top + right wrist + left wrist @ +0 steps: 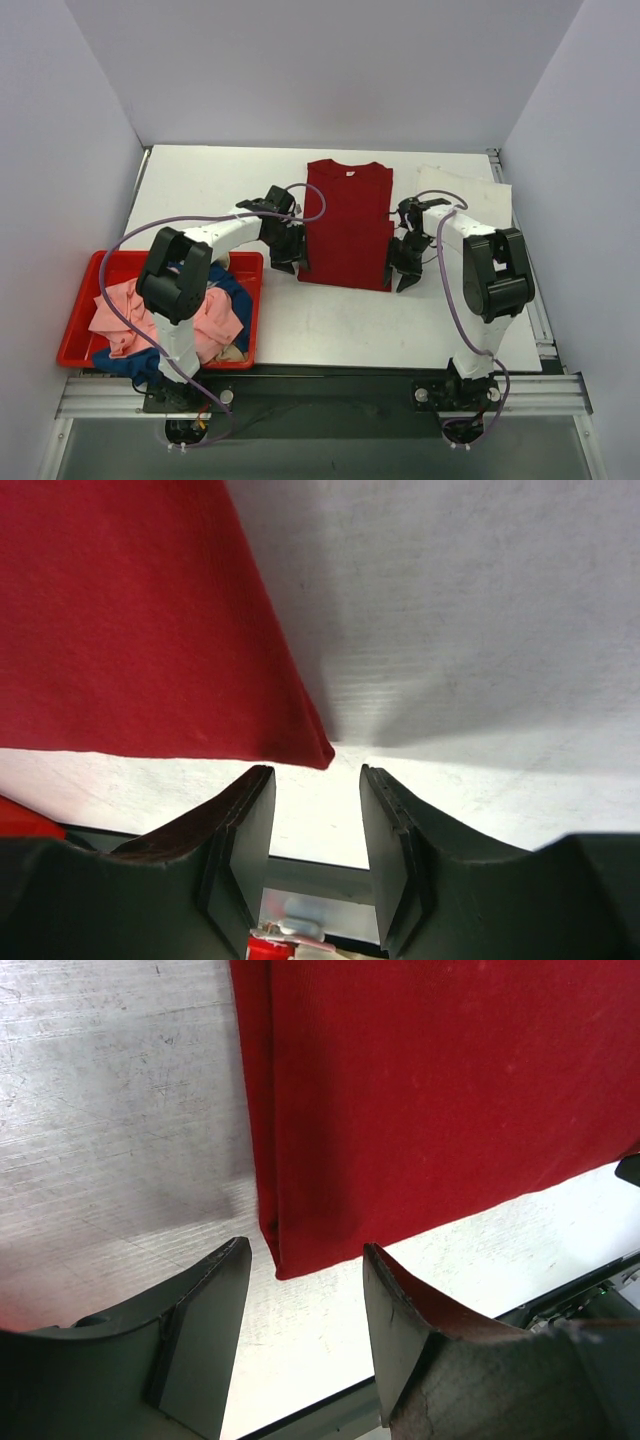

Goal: Fold and stack the t-shirts
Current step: Grab one side of the 2/3 rectangular tshirt with both arms

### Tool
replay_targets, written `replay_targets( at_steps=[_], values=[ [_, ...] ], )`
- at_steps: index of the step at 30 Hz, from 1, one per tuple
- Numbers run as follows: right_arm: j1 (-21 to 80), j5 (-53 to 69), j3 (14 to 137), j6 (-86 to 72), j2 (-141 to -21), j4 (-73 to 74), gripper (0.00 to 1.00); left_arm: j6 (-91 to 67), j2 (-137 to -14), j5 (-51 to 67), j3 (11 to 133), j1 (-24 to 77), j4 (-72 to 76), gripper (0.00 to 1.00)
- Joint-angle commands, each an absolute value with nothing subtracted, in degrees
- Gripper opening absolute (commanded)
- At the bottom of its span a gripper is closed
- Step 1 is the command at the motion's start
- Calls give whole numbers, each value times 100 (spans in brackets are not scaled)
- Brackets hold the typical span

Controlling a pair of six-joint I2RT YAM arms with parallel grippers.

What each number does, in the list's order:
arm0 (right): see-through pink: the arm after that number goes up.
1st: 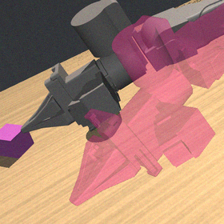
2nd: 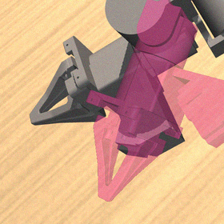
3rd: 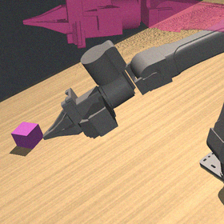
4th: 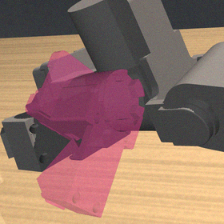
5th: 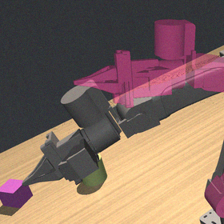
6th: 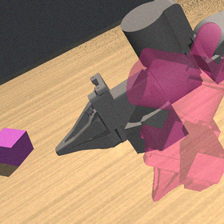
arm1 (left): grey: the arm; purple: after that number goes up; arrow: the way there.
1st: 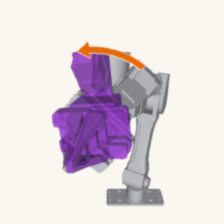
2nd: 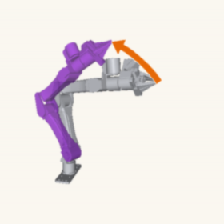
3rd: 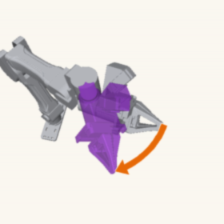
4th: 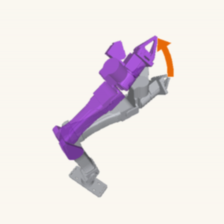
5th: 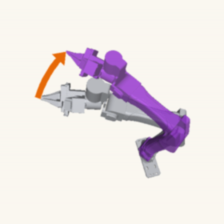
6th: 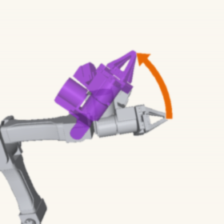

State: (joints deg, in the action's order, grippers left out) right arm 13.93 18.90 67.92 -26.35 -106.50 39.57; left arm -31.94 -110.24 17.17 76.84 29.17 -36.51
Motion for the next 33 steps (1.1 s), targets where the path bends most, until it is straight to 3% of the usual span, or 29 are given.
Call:
replay_targets(
  at_steps=[1,17,33],
  values=[
    [1389,1855,6785,-2628,-10494,3990,40,-3234,-10758,1793,7691,2962,-3472,59],
    [1529,1881,6539,-2698,-10820,3806,20,-3270,-10977,1573,7761,3120,-3718,57],
    [1538,1793,6451,-2725,-10793,3797,18,-3384,-11162,1187,7770,3199,-4069,50]
  ],
)
